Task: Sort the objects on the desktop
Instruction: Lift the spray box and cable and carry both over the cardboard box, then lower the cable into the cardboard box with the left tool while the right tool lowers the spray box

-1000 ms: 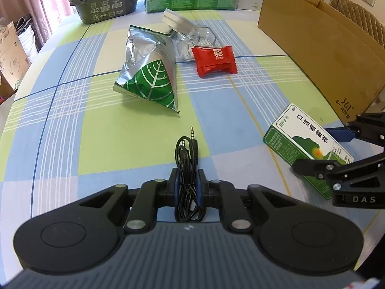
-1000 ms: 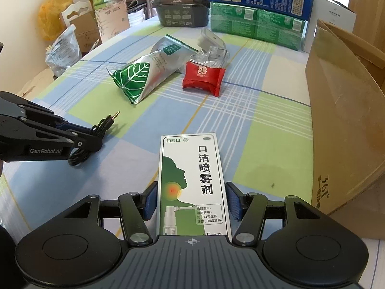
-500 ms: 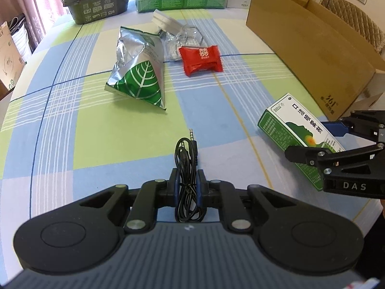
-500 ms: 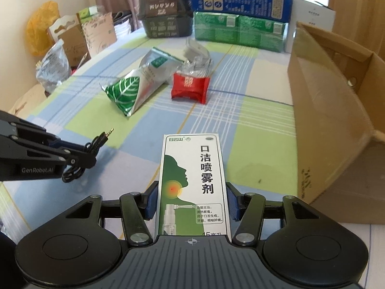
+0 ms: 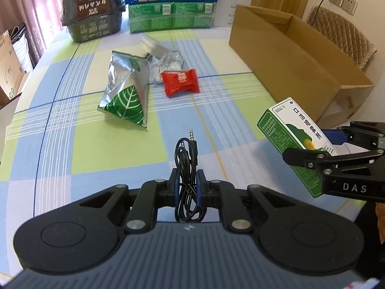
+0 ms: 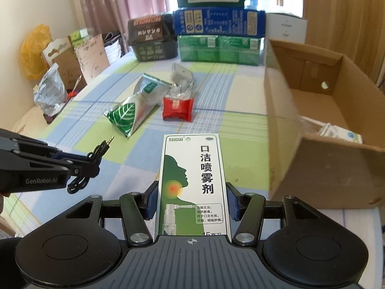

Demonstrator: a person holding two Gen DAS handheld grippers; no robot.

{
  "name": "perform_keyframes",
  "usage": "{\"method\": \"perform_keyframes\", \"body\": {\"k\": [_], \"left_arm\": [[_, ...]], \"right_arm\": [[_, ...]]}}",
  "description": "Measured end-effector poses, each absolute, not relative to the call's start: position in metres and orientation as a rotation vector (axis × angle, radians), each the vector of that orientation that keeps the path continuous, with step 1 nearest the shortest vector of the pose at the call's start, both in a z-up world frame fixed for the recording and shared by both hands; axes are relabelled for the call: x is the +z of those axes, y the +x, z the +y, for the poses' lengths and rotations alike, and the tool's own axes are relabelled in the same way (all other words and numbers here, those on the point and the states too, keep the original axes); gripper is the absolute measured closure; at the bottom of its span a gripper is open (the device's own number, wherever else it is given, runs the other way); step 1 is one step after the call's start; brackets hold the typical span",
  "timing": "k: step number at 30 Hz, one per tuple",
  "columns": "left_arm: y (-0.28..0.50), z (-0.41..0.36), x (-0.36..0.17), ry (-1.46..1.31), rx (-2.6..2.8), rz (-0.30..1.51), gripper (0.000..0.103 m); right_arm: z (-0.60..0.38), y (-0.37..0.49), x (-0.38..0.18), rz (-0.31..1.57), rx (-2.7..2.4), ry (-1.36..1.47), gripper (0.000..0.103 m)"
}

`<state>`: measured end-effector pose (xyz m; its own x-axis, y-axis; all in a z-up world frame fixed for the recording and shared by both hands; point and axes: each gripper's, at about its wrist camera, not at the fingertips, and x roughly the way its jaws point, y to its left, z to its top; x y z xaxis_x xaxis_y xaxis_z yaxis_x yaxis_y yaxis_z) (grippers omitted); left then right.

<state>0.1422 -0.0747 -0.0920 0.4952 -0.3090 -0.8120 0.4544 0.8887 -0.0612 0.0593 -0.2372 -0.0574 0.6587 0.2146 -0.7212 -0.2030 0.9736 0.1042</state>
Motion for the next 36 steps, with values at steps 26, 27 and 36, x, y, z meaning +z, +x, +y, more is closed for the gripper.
{"method": "perform_keyframes", "body": {"k": [26, 27, 36], "left_arm": [[0.107, -0.168, -0.011, 0.193, -0.618, 0.809, 0.093], [0.107, -0.175, -0.008, 0.195, -0.626, 0.804, 0.093], [0.118, -0.231, 0.007, 0.186, -0.691, 0.792, 0.093]], "right_arm": [[-0.329, 0.028, 0.029, 0.670, 0.087, 0.075, 0.050], [-0.335, 0.029, 0.031, 0.666, 0.077, 0.075, 0.050], [-0.384, 0.045, 0.045, 0.650, 0.025, 0.069, 0.050]]}}
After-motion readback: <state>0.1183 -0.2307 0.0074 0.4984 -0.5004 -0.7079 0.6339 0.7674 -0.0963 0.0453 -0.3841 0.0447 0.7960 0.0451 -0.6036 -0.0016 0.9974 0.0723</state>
